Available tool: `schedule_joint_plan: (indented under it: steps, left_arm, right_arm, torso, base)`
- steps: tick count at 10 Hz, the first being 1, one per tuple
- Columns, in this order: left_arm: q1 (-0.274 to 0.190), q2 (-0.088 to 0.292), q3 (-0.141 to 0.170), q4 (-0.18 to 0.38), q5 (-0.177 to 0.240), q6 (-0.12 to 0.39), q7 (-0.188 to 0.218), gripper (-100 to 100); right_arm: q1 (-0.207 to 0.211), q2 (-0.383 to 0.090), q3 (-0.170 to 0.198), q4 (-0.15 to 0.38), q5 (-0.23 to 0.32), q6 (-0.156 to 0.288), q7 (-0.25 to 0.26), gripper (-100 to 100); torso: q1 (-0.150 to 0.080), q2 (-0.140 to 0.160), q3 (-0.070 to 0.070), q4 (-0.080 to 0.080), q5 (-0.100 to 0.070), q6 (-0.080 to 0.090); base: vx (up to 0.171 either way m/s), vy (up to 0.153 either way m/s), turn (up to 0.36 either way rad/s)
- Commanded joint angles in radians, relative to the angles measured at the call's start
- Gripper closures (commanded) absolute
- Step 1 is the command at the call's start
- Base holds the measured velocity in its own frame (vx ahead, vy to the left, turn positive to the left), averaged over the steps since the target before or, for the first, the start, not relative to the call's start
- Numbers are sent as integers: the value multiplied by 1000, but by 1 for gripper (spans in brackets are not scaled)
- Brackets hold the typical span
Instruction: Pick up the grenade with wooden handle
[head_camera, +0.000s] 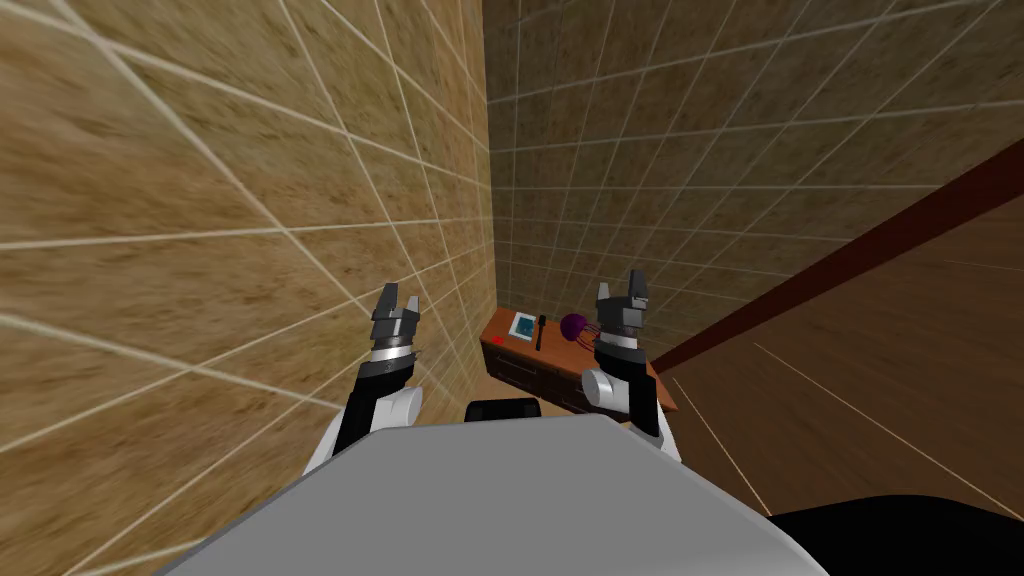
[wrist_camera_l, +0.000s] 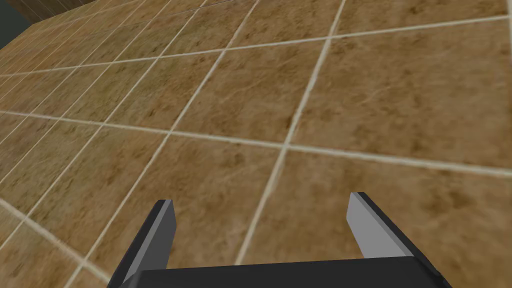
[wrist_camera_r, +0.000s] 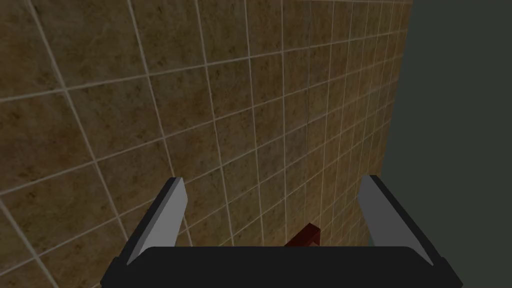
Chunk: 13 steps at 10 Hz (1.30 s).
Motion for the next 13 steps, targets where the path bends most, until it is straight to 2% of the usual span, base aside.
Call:
schedule_joint_plan:
  steps: [1, 3, 6, 7, 11, 12, 13]
  left_arm:
    - [0, 0, 0, 0, 0, 0, 0, 0]
    - [-1, 0, -2, 0, 0, 0, 0, 0]
    - [-2, 0, -2, 0, 0, 0, 0, 0]
    - [-2, 0, -2, 0, 0, 0, 0, 0]
    - [-1, 0, -2, 0, 0, 0, 0, 0]
    - [-1, 0, -2, 0, 0, 0, 0, 0]
    - [-1, 0, -2, 0, 0, 0, 0, 0]
  right_arm:
    - [8, -39, -7, 12, 19, 11, 17, -100]
    - [25, -94, -21, 40, 63, 32, 55, -100]
    - [59, -160, -44, 112, 154, 74, 137, -100]
    - [59, -160, -44, 112, 163, 74, 139, -100]
    - [94, -197, -64, 212, 281, 118, 242, -100]
    - [94, -197, -64, 215, 287, 118, 242, -100]
    - [106, -206, -69, 253, 327, 131, 278, -100]
  torso:
    - [0, 0, 0, 0, 0, 0]
    - [3, 11, 6, 2, 1, -3]
    - [6, 21, 12, 5, 2, -3]
    - [8, 22, 13, 5, 2, -3]
    - [4, 14, 9, 4, 1, -2]
    - [4, 13, 8, 3, 1, -2]
    - [3, 11, 7, 3, 1, -2]
  base:
    - [-86, -14, 151]
    - [-207, 17, 260]
    - [-297, 48, 369]
    - [-199, 39, 96]
    - [-189, 54, 288]
    - [-129, 49, 183]
    - [-163, 69, 328]
